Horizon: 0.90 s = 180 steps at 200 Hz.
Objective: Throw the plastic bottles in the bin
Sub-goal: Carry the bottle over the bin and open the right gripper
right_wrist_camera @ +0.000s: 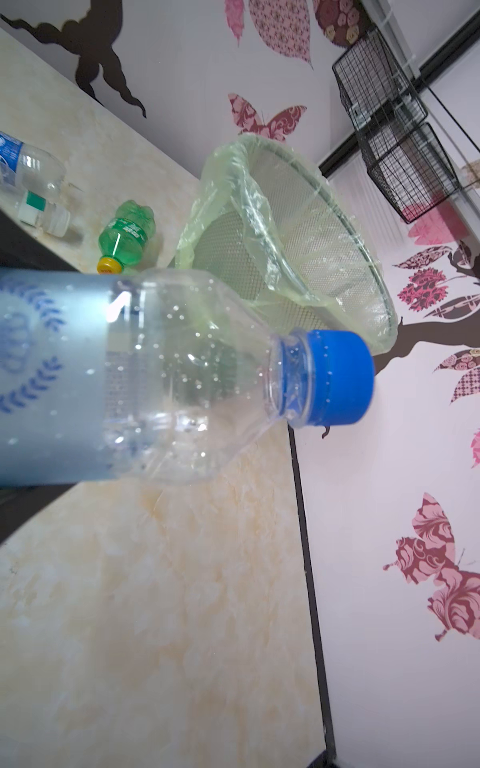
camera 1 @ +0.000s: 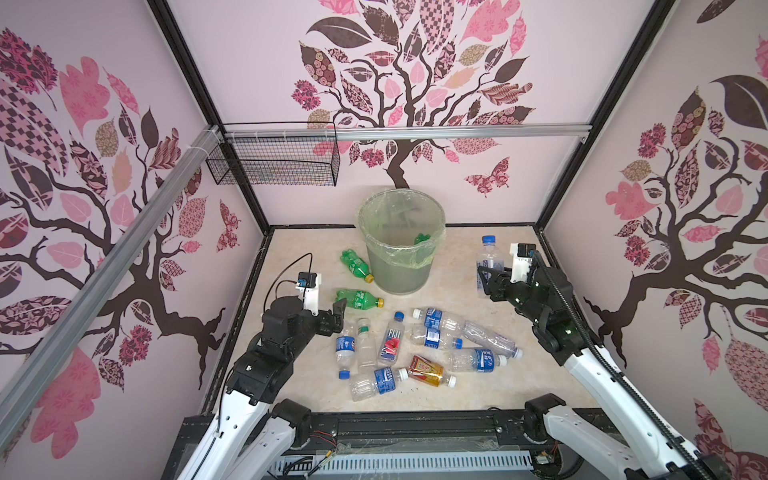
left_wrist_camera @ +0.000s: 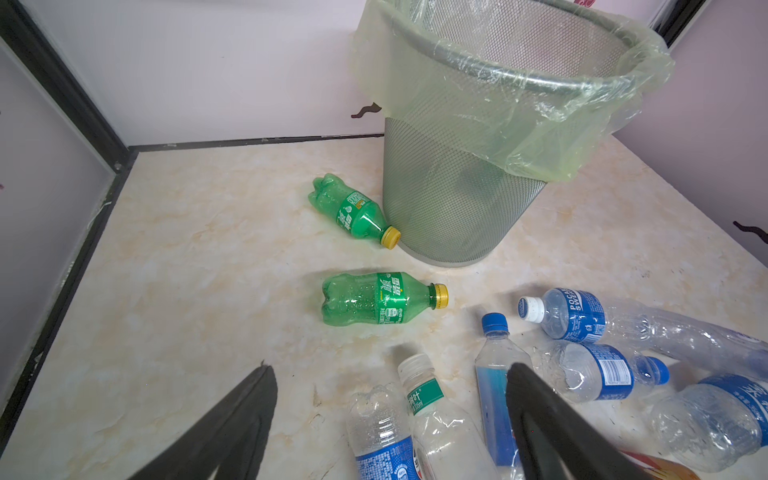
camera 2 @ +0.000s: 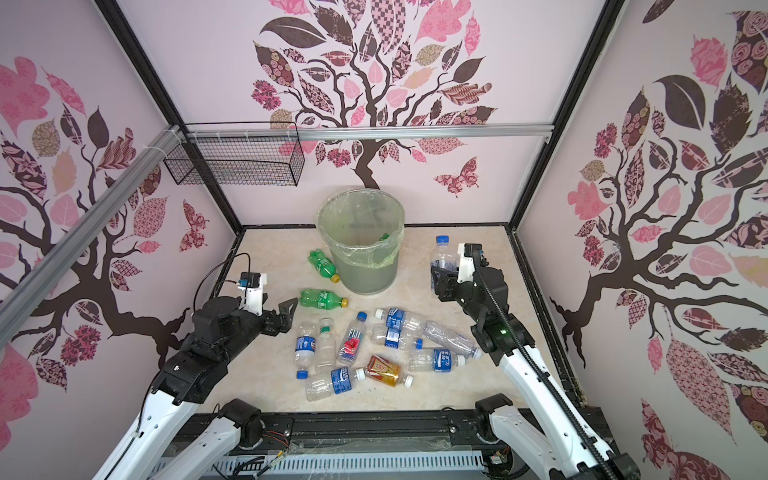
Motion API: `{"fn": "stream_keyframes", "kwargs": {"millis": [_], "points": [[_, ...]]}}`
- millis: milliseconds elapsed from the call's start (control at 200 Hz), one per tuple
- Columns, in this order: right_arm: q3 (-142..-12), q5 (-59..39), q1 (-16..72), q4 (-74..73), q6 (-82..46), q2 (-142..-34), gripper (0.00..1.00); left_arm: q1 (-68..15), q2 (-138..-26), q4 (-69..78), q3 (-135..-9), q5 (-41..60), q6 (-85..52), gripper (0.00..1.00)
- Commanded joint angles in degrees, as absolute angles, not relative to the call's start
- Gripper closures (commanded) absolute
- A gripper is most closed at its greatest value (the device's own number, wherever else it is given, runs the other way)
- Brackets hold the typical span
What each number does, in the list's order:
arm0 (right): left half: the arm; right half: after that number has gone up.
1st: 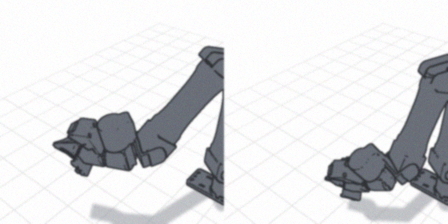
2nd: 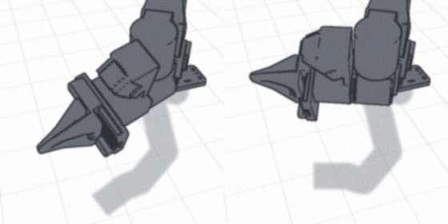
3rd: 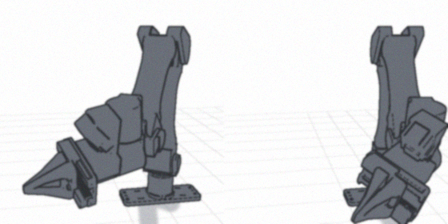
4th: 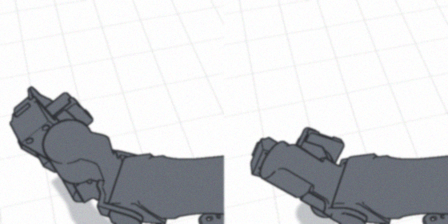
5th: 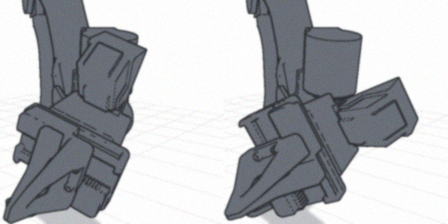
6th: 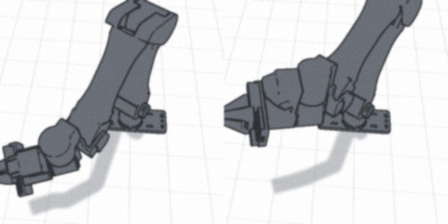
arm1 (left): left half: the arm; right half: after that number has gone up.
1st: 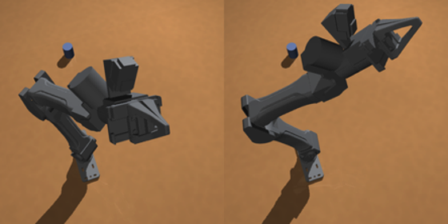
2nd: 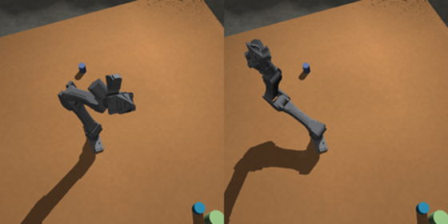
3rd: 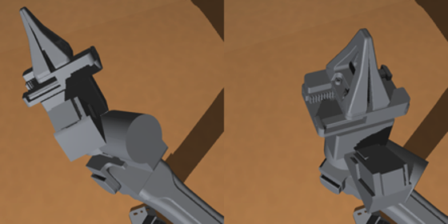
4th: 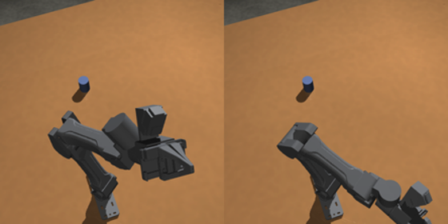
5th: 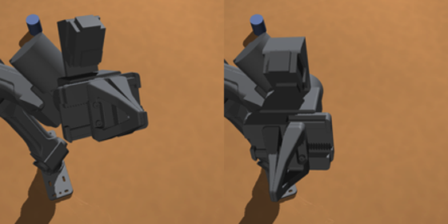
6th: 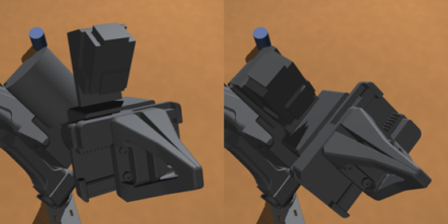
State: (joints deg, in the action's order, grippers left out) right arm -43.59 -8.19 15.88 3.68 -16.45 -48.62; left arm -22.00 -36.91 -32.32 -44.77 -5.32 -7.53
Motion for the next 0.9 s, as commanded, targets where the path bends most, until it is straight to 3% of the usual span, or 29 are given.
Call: {"fn": "stream_keyframes", "kwargs": {"millis": [0,255,435,545,695,820,895], "points": [[-42.21,-12.98,15.82,2.11,-15.9,-45.19,0.52,-21.36,-36.81,-32.25,-43.91,-5.49,-7.89,0.1],[-40.96,-17.63,15.82,-0.29,-15.78,-42.39,0.51,-21.27,-36.74,-32.35,-44.02,-5.96,-7.97,0.1],[-47.73,-23.19,15.9,-1.67,-14.86,-48.38,0.51,-21.27,-36.9,-32.17,-43.97,-5.74,-7.99,0.1],[-58.86,-25.03,16.03,-3.16,-14.81,-58.87,0.51,-21.27,-37.09,-32.35,-44.1,-5.77,-7.83,0.1],[-84.06,-25.55,20.04,3.18,-12.62,-80.48,0.48,-21.25,-36.57,-32.53,-44.03,-6.0,-7.21,0.1],[-104.26,-23.39,23.62,11.72,-10.83,-97.47,0.33,-21.19,-36.99,-32.43,-44.07,-16.5,-8.81,0.09],[-110.93,-23.06,24.15,16.55,-9.96,-103.02,0.2,-21.09,-38.27,-31.84,-44.94,-17.26,-6.92,0.09]]}}
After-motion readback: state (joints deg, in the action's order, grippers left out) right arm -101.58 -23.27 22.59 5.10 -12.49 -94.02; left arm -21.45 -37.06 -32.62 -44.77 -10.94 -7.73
